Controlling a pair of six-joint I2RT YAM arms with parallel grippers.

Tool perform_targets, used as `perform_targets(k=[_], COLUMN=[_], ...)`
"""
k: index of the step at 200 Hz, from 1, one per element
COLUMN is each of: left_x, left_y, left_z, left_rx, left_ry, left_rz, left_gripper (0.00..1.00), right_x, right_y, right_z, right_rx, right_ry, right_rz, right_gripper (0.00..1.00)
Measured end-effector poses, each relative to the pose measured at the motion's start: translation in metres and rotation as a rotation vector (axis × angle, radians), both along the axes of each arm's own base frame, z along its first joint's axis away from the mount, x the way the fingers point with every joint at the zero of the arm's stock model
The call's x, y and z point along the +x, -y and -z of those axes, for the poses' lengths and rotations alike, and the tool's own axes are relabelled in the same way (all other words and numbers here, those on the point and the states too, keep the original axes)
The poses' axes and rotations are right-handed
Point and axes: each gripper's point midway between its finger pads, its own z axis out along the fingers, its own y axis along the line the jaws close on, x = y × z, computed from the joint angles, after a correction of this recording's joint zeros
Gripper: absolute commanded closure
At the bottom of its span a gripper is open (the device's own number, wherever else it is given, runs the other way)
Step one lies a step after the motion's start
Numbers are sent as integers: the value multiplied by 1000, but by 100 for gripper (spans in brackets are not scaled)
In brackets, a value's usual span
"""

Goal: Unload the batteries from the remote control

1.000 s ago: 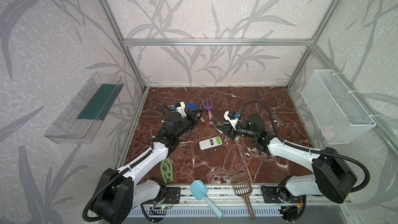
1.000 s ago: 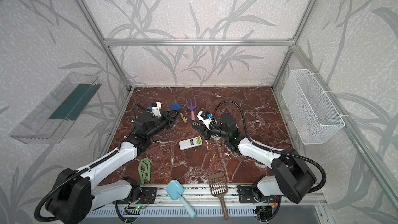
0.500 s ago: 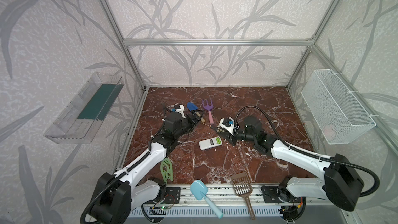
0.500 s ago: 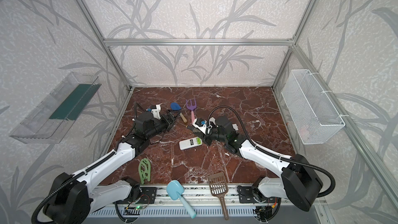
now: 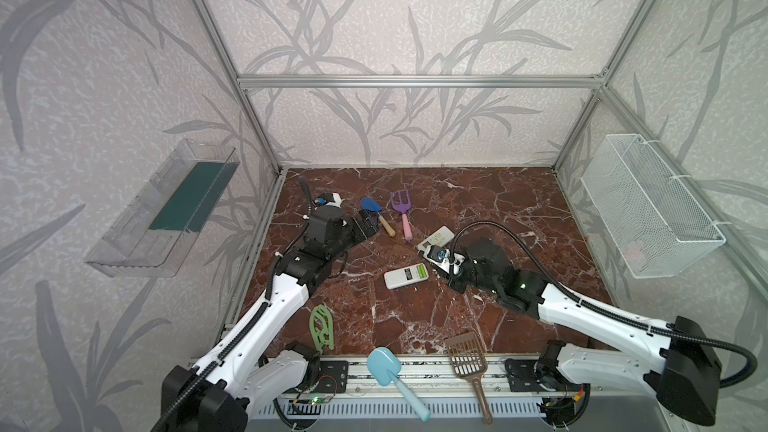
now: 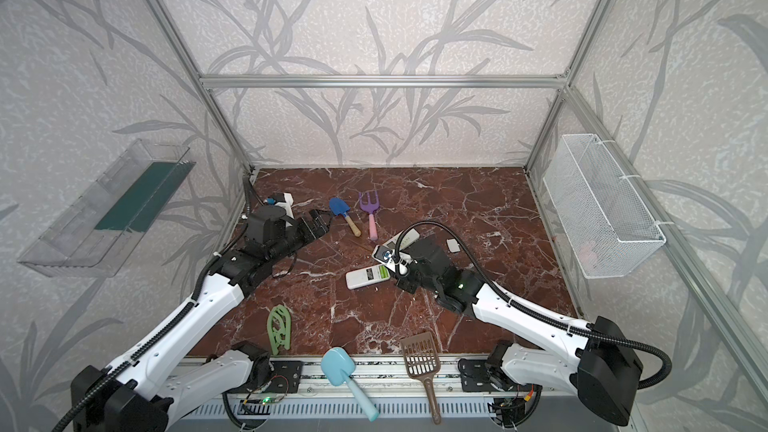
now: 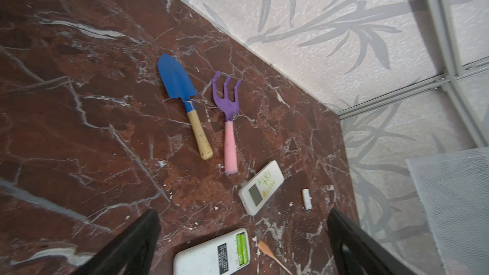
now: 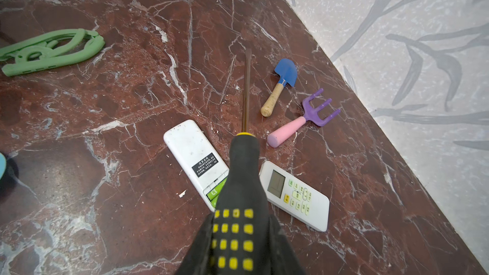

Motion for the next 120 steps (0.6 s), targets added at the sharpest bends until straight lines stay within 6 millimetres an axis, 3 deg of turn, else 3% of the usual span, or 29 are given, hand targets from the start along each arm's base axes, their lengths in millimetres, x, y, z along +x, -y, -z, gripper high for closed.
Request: perform_targets(k=[22, 66, 120], left_x=[2, 2, -16], left_y=[0, 8, 19], left_z=[13, 29, 49], left_rx=[126, 425, 736], left_ry=[-46, -14, 131], left_rz=[64, 275, 628], left_gripper=[2, 0, 1], right_x=[0, 0, -18], right_y=[11, 27, 51], right_z=[4, -10, 5], right_rx=[-37, -23, -75], right_ry=[-65, -186, -316], right_rz=[71, 218, 309], right_gripper=[100, 100, 100])
